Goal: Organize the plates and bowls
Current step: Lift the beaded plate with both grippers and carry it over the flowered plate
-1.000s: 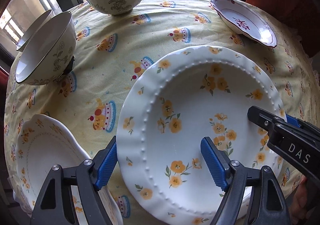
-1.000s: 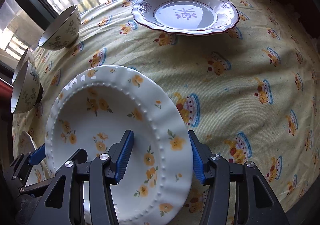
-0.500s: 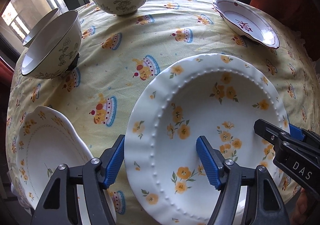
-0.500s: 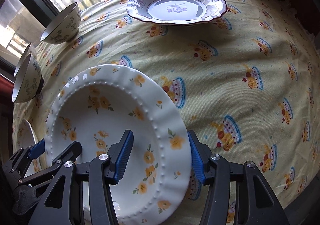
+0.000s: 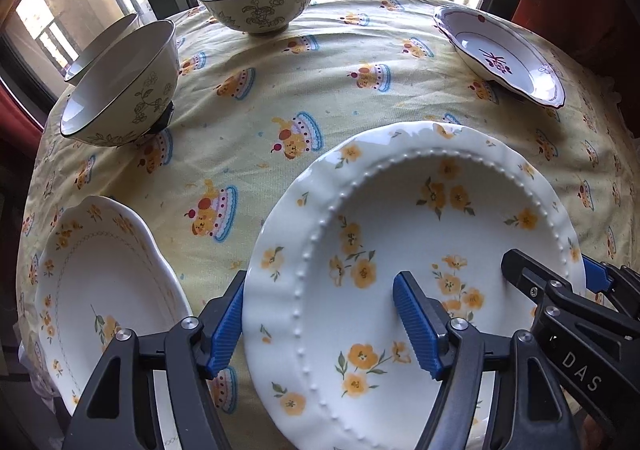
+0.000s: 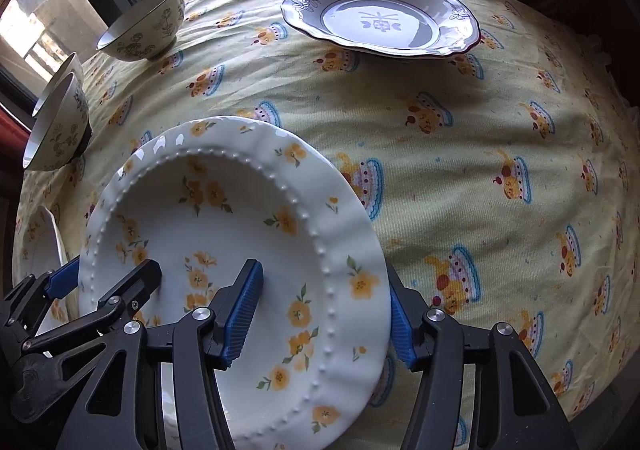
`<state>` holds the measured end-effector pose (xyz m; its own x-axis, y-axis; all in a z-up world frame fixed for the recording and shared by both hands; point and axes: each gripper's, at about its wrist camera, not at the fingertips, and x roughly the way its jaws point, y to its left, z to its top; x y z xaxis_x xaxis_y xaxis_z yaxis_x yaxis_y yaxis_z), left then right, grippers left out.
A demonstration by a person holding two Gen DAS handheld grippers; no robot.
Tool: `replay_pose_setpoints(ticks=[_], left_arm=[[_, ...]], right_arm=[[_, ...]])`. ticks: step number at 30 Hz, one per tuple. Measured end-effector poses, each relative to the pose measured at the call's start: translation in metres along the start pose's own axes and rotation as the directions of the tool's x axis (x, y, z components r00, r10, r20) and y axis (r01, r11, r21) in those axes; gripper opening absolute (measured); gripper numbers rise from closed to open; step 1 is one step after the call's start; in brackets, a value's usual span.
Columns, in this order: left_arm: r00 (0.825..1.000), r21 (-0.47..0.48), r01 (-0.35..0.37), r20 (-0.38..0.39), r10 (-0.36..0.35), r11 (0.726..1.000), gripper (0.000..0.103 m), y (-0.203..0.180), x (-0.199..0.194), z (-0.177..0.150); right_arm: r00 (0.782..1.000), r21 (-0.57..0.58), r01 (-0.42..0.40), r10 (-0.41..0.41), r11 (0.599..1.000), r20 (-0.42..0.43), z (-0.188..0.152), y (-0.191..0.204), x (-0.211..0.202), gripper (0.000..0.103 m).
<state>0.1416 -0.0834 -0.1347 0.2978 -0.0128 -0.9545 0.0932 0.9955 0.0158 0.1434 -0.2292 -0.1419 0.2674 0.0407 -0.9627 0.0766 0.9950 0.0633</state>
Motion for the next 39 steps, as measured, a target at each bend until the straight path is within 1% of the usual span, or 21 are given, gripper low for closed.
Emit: replay_pose_setpoints(ticks=[8,13,19,30,39], left_arm=[[0.999,0.010,0.044,0.030,-0.044,0.999,0.072,0.006,-0.019,-0.003],[0.996,0.029,0.074,0.053,-0.076,0.997,0.072,0.014,-0.034,-0.006],[0.990,0.046,0.107,0.087,-0.111,0.993,0.072,0.032,-0.049,-0.008],[0.978,0.051,0.149,0.136,-0.155,0.987,0.072,0.086,-0.071,-0.020],[0.976,0.033,0.159,0.146,-0.162,0.987,0.072,0.133,-0.075,-0.036]], right_arm=[[1.000,0.008,0.006,-0.006,1.000,0.027,-0.002,0.004,-0.023,0.061],[0.998,0.036,0.026,-0.028,0.999,0.052,-0.008,0.008,-0.040,0.061],[0.994,0.062,0.055,-0.061,0.997,0.088,-0.017,0.023,-0.060,0.061],[0.986,0.074,0.088,-0.097,0.993,0.137,-0.033,0.074,-0.083,0.061],[0.985,0.071,0.094,-0.103,0.993,0.138,-0.050,0.123,-0.085,0.061]])
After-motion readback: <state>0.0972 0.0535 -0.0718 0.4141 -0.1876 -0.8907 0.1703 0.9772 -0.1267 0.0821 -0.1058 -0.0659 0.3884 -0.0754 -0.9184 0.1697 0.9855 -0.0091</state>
